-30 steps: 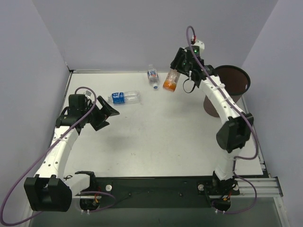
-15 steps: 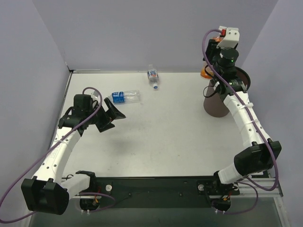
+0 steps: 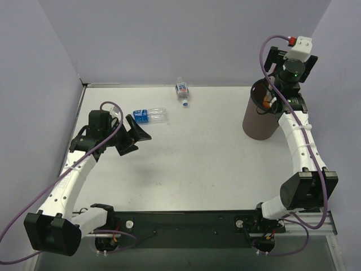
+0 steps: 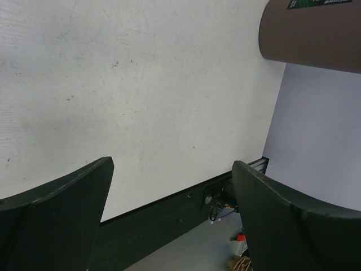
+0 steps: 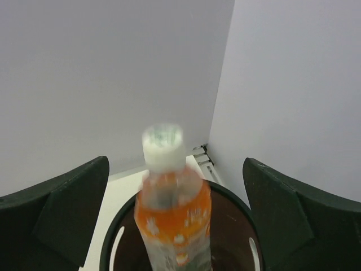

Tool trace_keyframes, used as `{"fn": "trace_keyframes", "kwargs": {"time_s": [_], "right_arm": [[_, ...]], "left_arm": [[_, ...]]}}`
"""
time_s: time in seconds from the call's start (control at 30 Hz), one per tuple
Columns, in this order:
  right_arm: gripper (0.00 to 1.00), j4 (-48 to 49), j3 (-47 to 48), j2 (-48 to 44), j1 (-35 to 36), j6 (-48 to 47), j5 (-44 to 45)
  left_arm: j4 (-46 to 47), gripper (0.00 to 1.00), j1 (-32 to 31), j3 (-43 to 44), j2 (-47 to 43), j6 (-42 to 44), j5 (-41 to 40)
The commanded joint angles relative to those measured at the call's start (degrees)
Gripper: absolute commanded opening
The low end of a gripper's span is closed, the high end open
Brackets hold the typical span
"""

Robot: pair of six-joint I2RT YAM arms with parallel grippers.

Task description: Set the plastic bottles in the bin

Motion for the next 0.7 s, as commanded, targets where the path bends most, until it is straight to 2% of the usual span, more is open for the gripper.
{"fn": "trace_keyframes", "kwargs": {"time_s": [0.0,0.2,0.43,0.5,0.6,0.63,0.67], "right_arm": [[1.0,4.3,0.9,-1.8,-0.3,1.2,2.5],[1.0,-0.4,4.8,-1.9,0.8,4.9,-0.1],[1.0,-3.0,5.6,-0.4,12.3,3.6,2.8],[0.96,-7.9,6.0,-0.4,14.1,9.4,1.7],[0.84,-13.1,6.0,0.6,16.1,20.7,-8.2],[0.81,-14.1,6.3,1.3,17.0,21.9,-12.4],[0.79,-15.5,7.0,2.1,18.2,22.4,-12.9]], "left_arm": [[0.7,0.97,-0.3,3.1,0.7,1.2,-0.4],[1.7,0.98,-0.5,3.1,1.4,0.9,-0.5],[4.1,0.97,-0.7,3.7,3.1,0.0,-0.5],[4.3,0.97,-0.6,3.9,3.3,-0.1,-0.7],[5.3,0.97,-0.7,3.9,3.9,-0.2,-1.1],[4.9,0.97,-0.6,4.1,4.4,-0.2,-1.3],[4.8,0.98,-0.4,4.4,5.4,-0.1,-1.8]]}}
